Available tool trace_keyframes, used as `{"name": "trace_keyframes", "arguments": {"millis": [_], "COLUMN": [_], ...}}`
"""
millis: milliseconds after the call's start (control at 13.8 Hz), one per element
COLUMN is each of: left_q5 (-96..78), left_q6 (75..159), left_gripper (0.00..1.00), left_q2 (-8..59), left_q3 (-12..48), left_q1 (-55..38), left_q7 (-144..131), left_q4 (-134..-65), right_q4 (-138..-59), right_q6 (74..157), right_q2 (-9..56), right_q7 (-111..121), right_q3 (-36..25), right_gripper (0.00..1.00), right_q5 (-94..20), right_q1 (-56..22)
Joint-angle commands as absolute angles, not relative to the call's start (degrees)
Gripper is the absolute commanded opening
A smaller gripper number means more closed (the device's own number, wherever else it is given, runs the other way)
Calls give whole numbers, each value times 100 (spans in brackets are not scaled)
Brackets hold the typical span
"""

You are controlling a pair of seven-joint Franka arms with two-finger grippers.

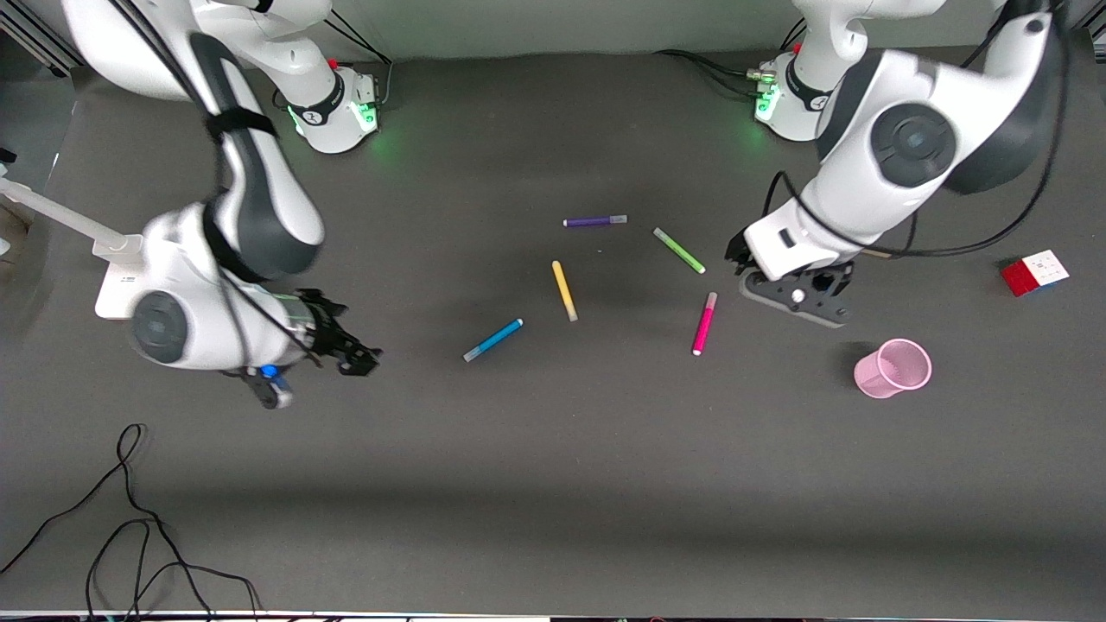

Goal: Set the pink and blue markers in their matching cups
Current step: 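Reach the right gripper to the blue marker while the left gripper reaches the pink marker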

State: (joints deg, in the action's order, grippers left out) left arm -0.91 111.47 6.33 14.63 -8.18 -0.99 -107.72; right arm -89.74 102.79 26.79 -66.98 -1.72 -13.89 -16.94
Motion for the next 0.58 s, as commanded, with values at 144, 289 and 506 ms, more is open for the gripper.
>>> {"name": "trace_keyframes", "arguments": {"millis": [144, 289, 506], "left_q5": [-44, 35, 44], "left_q6": [12724, 13190, 13771], "left_gripper": [100, 100, 100], "left_q2": [843, 1176, 1529], "left_q3": [1415, 1415, 1406], "left_q1": [-1063, -1098, -1160], "left_q7": [-185, -184, -202], "left_q4": [-12083, -12330, -12638], "right_q4": [-8833, -8833, -8851], "right_q6": [10871, 10995, 11100], "right_q2": [3409, 3603, 3744], "right_q7": [-7532, -7637, -7638], "right_q3": [-220, -229, -229], "right_gripper": [100, 100, 100], "right_q5": [-1564, -1564, -1556], "right_q1": [-2109, -2250, -2294]}}
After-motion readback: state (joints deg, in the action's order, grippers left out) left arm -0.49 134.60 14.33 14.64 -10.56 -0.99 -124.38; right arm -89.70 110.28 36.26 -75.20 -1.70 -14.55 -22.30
